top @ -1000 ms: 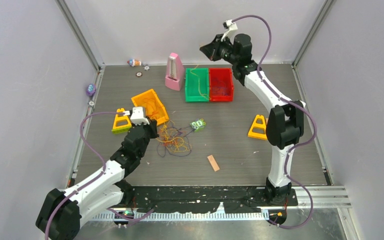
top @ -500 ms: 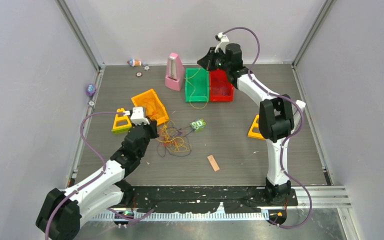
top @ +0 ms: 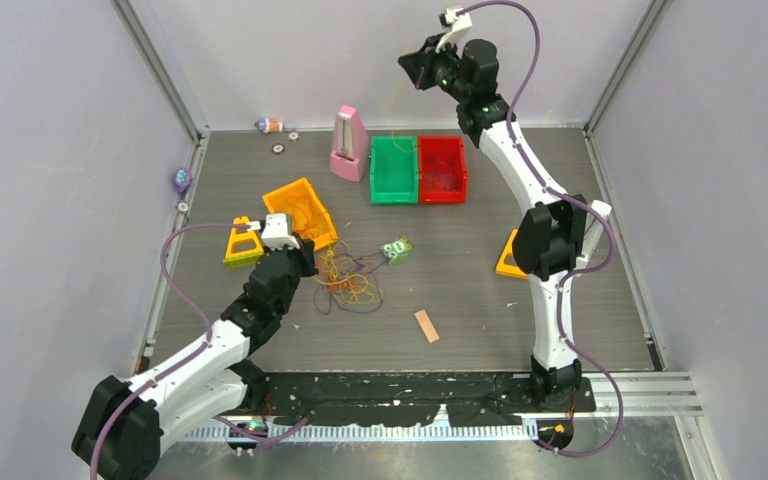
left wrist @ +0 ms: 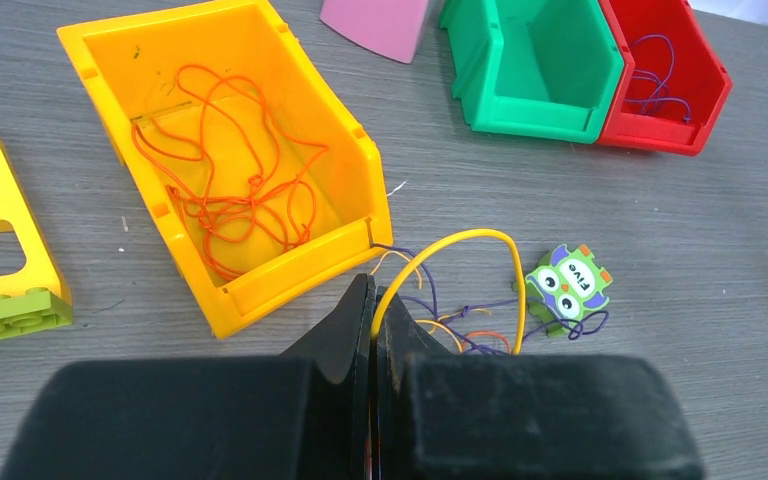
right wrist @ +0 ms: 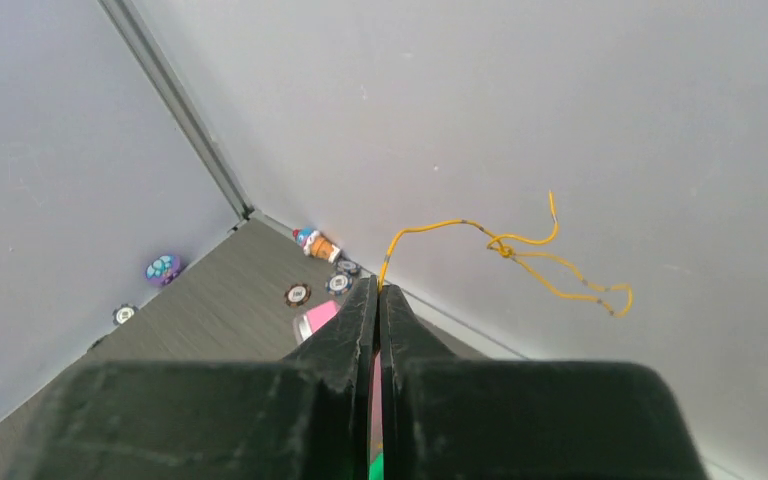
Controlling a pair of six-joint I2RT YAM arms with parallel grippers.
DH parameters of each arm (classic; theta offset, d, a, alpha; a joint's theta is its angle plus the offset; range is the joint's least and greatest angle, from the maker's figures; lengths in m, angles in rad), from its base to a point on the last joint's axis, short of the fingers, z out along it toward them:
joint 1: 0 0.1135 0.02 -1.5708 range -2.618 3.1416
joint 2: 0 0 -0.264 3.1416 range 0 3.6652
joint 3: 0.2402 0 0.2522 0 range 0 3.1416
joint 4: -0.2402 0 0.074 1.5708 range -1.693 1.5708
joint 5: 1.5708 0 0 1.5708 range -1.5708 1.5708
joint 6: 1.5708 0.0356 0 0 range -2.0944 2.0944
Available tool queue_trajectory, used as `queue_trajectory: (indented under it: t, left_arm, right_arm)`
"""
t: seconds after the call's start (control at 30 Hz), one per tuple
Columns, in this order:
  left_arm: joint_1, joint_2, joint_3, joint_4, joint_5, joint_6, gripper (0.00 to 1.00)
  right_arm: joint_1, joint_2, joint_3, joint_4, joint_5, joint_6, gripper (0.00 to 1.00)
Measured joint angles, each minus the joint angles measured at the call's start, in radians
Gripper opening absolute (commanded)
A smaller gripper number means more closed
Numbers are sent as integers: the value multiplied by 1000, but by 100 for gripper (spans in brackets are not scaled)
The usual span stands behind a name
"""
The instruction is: Untangle the cables
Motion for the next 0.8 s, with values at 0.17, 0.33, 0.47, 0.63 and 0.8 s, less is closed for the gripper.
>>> queue_trajectory:
  t: [0.17,0.33,0.47,0.63,0.8]
  left_arm:
    - [0,0,0,0,-1,3,0]
    - [0,-1,0,0,-1,4,0]
    - [0,-2,0,0,-1,4,0]
    - [0,-4,0,0,-2,4,0]
    - [0,-5,0,0,-2,4,0]
  right_arm:
    - [6,9,10,31,6,-42,5]
    - [29,-8,-139,102,21,-88,5]
    - [37,-7,-207,109,24,-106,5]
    - [37,-23,-317,176,23,-108,5]
    - [36,-56,-444,204,23,-105,5]
